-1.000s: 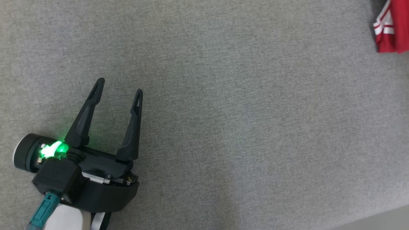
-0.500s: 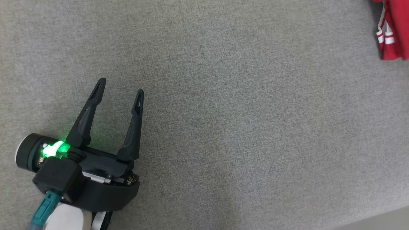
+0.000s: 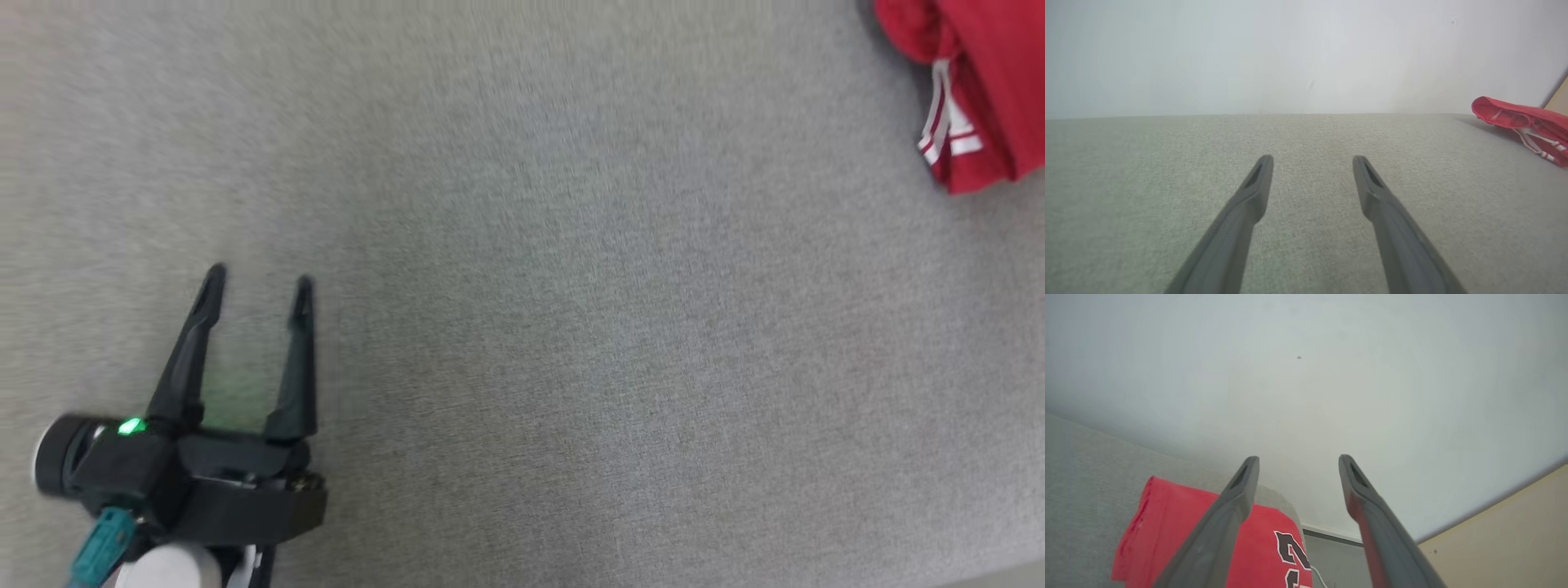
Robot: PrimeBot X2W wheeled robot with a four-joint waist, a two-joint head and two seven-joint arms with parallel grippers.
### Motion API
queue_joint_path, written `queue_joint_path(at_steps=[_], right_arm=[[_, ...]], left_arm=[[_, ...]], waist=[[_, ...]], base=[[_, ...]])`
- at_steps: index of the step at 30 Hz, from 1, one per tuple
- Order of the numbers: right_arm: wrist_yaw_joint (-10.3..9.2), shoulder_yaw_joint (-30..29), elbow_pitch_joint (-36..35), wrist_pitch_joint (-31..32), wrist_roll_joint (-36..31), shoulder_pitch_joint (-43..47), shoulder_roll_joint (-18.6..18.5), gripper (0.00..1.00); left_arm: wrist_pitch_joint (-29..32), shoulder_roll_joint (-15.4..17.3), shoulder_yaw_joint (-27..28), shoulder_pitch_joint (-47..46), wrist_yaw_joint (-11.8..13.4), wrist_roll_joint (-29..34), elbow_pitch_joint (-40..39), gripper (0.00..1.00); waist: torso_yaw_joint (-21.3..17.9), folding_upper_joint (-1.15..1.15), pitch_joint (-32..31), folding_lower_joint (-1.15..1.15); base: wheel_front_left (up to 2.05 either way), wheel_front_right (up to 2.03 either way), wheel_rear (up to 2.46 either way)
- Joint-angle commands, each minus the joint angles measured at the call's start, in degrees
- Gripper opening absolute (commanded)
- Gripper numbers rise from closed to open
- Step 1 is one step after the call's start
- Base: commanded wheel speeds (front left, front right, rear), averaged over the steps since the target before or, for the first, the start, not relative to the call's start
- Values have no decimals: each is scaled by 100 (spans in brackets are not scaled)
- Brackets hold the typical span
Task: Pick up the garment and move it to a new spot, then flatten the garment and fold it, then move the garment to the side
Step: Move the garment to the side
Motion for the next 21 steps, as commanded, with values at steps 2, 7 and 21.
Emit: queue_joint_path(at_steps=[2, 7, 21], right_arm=[[-15, 106, -50, -225, 86, 245, 199, 100], [-15, 142, -313, -573, 163, 802, 623, 100], [-15, -1179, -1768, -749, 54, 3679, 2048, 100]], left_arm=[[-42, -22, 122, 216, 62, -86, 76, 100], [-54, -69, 347, 538, 158, -177, 116, 100], [-47, -294, 595, 1189, 110, -275, 276, 100]], waist=[[324, -1, -657, 0], [599, -1, -1160, 0], [1208, -1, -2131, 0]], base=[[0, 0, 0], [0, 0, 0], [0, 0, 0]])
